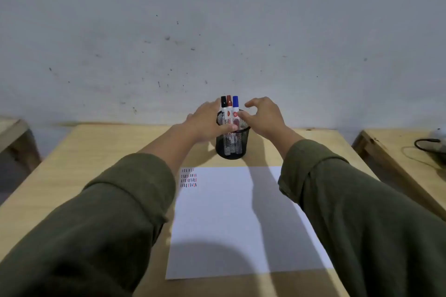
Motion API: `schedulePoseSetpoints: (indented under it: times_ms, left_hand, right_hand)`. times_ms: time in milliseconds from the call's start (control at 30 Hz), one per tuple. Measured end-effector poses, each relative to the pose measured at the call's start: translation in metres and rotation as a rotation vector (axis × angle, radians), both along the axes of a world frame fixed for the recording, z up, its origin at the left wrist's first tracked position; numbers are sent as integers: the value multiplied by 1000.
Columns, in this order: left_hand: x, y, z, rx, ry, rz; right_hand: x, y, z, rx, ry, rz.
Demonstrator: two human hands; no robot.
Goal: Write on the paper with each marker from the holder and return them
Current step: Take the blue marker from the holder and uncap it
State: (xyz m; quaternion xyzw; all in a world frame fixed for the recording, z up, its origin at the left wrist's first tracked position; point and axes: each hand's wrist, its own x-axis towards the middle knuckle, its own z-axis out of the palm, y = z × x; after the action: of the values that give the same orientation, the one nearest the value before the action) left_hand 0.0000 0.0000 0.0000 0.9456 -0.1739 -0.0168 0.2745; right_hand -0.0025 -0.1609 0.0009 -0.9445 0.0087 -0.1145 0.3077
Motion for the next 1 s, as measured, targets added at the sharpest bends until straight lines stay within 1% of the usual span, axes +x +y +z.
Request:
schedulePoseSetpoints:
  times_ms: [67, 167, 400, 567, 767, 1000]
  left_hand:
    - [3, -1, -1, -29, 33, -33]
    - [1, 0, -3, -44, 88, -25]
    - [-5, -2, -2, -28, 111, 30]
    - [-5, -1, -2, -32, 111, 5]
    - [-5, -3, 0, -20, 102, -15]
    - [-11, -4, 6, 11, 118, 29]
  right_hand:
    - [5, 1, -1, 5, 20, -6]
    - [9, 2, -7, 28, 35, -3]
    - [12, 3, -11, 139, 48, 24]
    - [11, 4, -10, 203, 63, 41]
    - [12, 4, -13, 257, 24, 13]
    - [9, 5, -13, 335, -29, -37]
